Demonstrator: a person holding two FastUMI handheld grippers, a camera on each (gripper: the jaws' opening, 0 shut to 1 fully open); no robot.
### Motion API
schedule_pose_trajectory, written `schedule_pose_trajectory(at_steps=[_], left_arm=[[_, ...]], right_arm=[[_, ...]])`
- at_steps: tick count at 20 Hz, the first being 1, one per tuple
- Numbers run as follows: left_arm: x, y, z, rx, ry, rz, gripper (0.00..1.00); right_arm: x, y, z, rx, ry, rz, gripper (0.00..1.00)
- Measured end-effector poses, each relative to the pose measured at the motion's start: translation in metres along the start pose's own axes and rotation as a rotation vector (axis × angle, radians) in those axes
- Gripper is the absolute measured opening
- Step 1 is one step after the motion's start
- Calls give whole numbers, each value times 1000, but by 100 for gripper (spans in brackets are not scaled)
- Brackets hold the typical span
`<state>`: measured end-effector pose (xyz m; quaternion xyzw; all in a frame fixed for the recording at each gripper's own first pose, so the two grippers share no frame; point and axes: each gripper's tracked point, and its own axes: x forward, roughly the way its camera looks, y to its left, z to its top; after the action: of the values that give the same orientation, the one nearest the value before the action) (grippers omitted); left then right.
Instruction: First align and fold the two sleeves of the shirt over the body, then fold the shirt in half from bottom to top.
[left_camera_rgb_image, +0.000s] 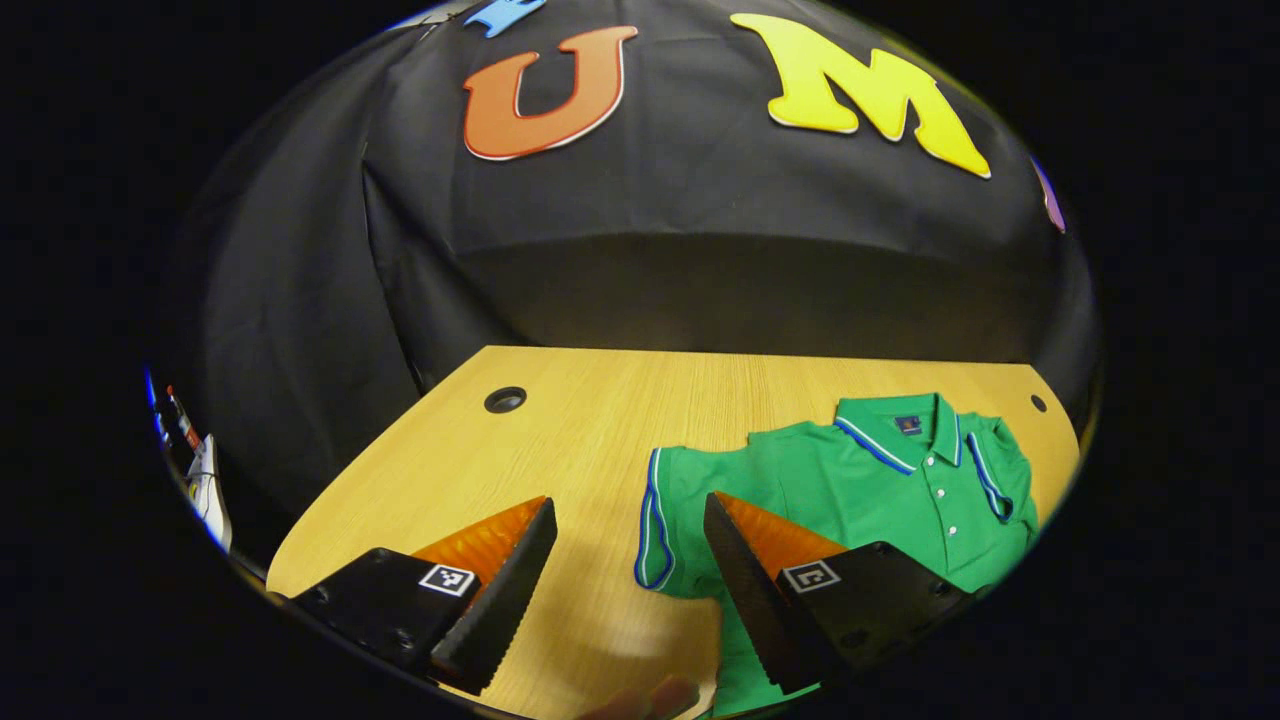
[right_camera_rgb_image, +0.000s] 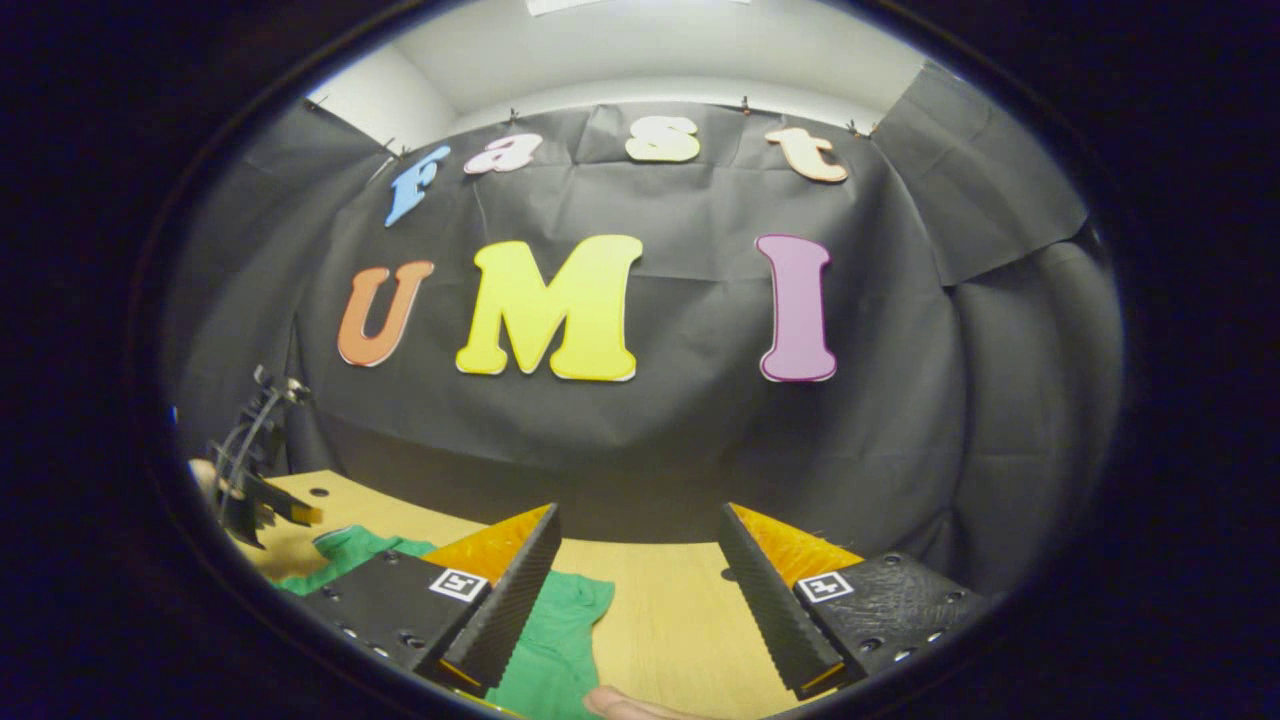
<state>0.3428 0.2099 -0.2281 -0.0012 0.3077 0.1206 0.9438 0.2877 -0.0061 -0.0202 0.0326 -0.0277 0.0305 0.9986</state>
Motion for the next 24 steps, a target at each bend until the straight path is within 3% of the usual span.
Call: schedule_pose_trajectory(at_steps=[4,6,7,8,11,14,16,20,24], left_arm=[[26,-2,-6,23,22,-2,92],[31,-10,-16,-7,78,-33,80],[35,-11,-24,-28,117,-32,80],[37,-12,-31,-46,148,-35,61],[47,-17,-43,-60,196,-54,50],[44,-23,-40,-58,193,-69,23],[44,-23,-43,-36,210,-57,12],[36,-27,-25,-43,164,-58,6],[27,-42,-15,30,156,-28,6]], right_arm=[[0,0,-10,9,36,15,96],[1,-1,-14,13,53,9,96],[5,-2,-17,18,61,7,96],[6,-2,-18,27,66,7,96],[7,-2,-22,38,78,6,96],[9,-1,-25,37,90,4,96],[8,1,-27,37,96,14,96],[9,1,-28,19,96,6,96],[10,3,-31,17,105,10,96]])
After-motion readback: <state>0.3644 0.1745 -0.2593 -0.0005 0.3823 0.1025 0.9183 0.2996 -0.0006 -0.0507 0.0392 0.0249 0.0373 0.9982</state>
